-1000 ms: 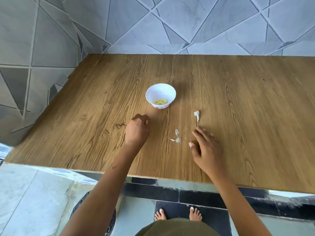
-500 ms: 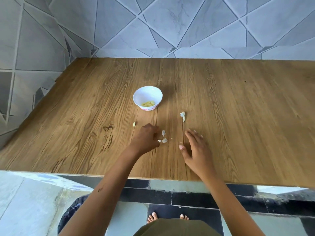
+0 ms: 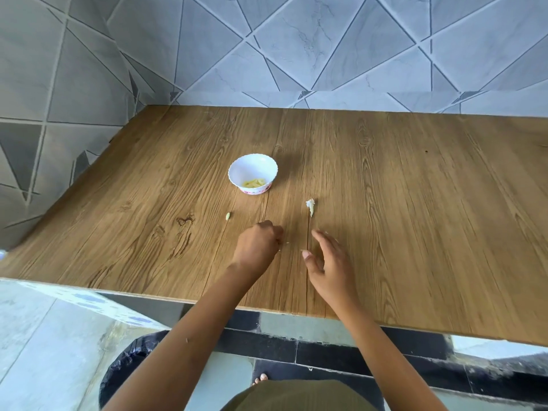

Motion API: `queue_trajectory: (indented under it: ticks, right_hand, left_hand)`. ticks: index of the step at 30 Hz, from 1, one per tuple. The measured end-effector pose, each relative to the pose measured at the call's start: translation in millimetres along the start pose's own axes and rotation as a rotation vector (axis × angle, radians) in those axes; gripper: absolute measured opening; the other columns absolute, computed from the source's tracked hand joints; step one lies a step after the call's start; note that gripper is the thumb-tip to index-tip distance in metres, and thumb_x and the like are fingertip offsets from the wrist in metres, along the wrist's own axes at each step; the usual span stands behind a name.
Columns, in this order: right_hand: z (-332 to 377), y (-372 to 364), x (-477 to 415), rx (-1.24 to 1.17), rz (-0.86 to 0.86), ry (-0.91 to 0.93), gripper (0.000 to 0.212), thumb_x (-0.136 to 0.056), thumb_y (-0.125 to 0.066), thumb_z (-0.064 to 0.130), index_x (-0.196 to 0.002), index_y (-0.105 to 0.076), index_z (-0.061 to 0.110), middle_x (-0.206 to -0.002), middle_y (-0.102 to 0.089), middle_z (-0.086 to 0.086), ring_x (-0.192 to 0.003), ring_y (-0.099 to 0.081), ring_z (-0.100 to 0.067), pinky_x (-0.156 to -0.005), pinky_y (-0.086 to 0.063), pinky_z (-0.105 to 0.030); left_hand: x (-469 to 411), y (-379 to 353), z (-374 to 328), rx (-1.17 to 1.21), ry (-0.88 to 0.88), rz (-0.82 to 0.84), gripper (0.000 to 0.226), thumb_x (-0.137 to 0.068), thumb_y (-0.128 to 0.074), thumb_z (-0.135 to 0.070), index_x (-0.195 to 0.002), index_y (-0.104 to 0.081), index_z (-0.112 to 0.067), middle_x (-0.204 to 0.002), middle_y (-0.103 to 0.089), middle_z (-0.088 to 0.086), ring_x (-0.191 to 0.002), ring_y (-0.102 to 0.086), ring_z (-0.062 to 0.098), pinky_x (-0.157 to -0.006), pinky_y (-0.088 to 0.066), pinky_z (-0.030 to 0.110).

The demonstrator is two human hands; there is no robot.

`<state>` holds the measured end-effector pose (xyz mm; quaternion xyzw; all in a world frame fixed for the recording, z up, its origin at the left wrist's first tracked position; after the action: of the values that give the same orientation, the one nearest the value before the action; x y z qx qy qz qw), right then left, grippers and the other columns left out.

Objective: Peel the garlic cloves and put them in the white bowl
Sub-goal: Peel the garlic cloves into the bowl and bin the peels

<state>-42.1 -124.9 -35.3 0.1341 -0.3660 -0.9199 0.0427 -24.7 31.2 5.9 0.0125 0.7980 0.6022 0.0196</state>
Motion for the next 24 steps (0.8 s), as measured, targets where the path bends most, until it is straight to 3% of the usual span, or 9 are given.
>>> queue_trajectory:
  ticks: [5,8,13,17,20,24]
  right_hand:
    - [10,12,-9,-0.467,-0.024,-0.121,0.034,-0.094,-0.054,0.018,-0.128,-0.053,0.01,-0.129,-0.056,0.001,-0.115,-0.052,-0.002,-0.096,-0.036,-0.009]
    - [15,10,-18,-0.911,0.015,-0.4,0.024,-0.097,-0.048,0.021,-0.118,-0.059,0.017,-0.12,-0.062,0.002,-0.108,-0.058,-0.002,-0.093,-0.046,-0.017]
    - [21,3,-30,-1.595,0.073,-0.873,0.03,-0.1,-0.041,0.023,-0.102,-0.062,0.002,-0.099,-0.067,-0.013,-0.095,-0.065,-0.021,-0.081,-0.053,-0.032]
    - [34,-1,-30,-1.72,0.067,-0.988,0.03,-0.099,-0.039,0.016,-0.088,-0.062,0.0,-0.079,-0.072,-0.014,-0.072,-0.071,-0.02,-0.065,-0.057,-0.032]
    - [38,1,-31,-1.727,0.006,-1.063,0.027,-0.093,-0.043,0.006,-0.07,-0.055,0.005,-0.056,-0.063,-0.007,-0.048,-0.063,-0.014,-0.045,-0.05,-0.021]
    - [34,2,-34,-1.697,-0.058,-1.137,0.055,-0.092,-0.041,0.003,-0.038,-0.049,0.011,-0.038,-0.045,0.002,-0.03,-0.044,-0.007,-0.034,-0.038,-0.015]
  left_hand:
    - [-11,7,-1,0.234,0.124,0.028,0.009,-0.078,-0.062,0.0,-0.075,-0.067,-0.006,-0.079,-0.07,0.007,-0.071,-0.062,0.016,-0.059,-0.045,0.02]
    - [-10,22,-2,0.449,0.123,-0.011,0.011,-0.074,-0.067,0.001,-0.077,-0.072,-0.008,-0.074,-0.069,0.003,-0.064,-0.056,0.009,-0.057,-0.042,0.013]
    - [-8,36,-29,0.518,0.004,0.018,0.016,-0.075,-0.065,-0.001,-0.079,-0.072,-0.015,-0.068,-0.066,-0.004,-0.056,-0.054,0.001,-0.052,-0.039,0.007]
    - [-4,37,-43,0.482,-0.078,0.031,0.017,-0.076,-0.063,0.003,-0.084,-0.074,-0.007,-0.075,-0.069,0.001,-0.061,-0.056,0.002,-0.058,-0.039,0.005]
    - [-3,34,-49,0.369,-0.163,0.086,0.022,-0.08,-0.059,0.003,-0.09,-0.074,-0.008,-0.088,-0.073,0.006,-0.079,-0.065,0.015,-0.07,-0.047,0.012]
    - [-2,28,-55,0.214,-0.278,0.188,0.03,-0.086,-0.05,0.001,-0.1,-0.073,-0.011,-0.095,-0.073,0.007,-0.086,-0.066,0.019,-0.082,-0.049,0.03]
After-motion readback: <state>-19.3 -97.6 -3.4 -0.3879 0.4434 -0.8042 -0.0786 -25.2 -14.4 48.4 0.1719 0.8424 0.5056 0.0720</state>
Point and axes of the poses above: each hand's wrist, its own x-axis away from the middle knuckle, its own y-axis out of the back of the hand, z = x × y, the point moved 2 cm from there along -x, towards the middle knuckle
